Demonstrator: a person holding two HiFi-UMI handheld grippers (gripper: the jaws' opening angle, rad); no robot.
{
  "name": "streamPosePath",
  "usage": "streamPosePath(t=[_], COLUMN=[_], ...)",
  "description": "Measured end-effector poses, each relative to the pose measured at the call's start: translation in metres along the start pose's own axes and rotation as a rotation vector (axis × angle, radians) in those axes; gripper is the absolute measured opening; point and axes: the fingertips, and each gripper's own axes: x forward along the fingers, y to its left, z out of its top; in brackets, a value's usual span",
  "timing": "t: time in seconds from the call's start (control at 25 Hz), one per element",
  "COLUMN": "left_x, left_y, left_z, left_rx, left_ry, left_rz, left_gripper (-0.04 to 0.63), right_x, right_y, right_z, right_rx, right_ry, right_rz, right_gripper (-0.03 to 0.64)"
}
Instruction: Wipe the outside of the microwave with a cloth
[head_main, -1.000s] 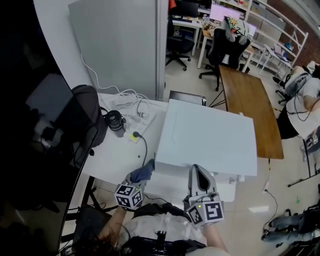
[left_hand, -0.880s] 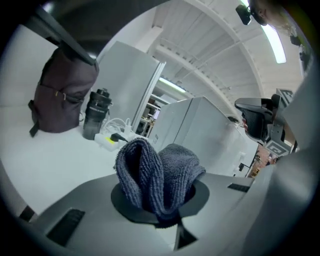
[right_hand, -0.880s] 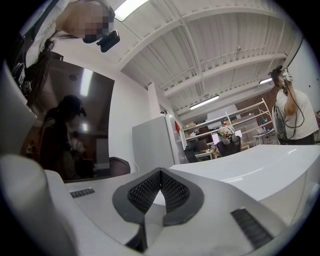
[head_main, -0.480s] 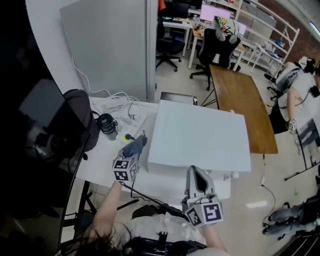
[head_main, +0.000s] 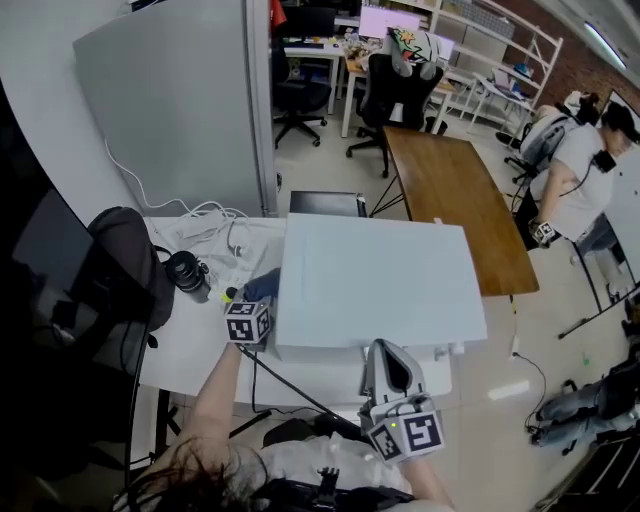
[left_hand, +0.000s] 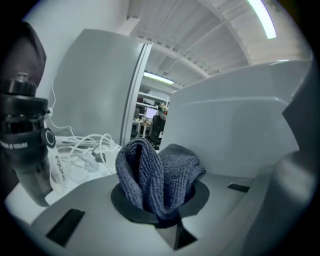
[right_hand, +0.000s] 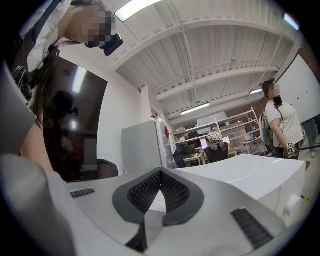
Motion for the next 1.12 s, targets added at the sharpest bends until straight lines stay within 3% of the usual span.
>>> streamPosePath(t=[0.36,0.64,0.8,0.88,1.0,1.12], left_x=[-0.087,-0.165,-0.194,-0.215,-0.232,-0.229], left_y=[-0.039,-0.077,-0.085,-0.108,-0.168,-0.246], left_z=[-0.061,-0.108,-0.095,-0.074,-0.049,-0.029], left_rx=[-0.078,-0.148,-0.126,-0.031,0.151,0.148], left_ry=[0.054,0.077,0.007,-0.054,-0.091,-0.130], left_rz=[-0.052,-0.031,0.023,-0.029,-0.183,-0.417], left_gripper=[0.046,0.046,0.046,0.046,0.046,0.046], right_x=[-0.007,-0.017,-0.029,-0.039,-0.061,-0.092], right_y=[0.002,0.011,0.012,0.002,-0.029,-0.070], right_z=[-0.004,-0.007,-0.005,0.003,0.015,0.022], right_rx=[0.007,0.038,0.046,0.053,0.048,0.045], right_ry=[-0.008,0.001,-0.008,-0.035,-0.081,-0.108], right_rz=[0.013,0.048,0.044,0.007,-0.105,-0.253], right_gripper=[0.017,0.017,0.017,0.017,0.017,0.017])
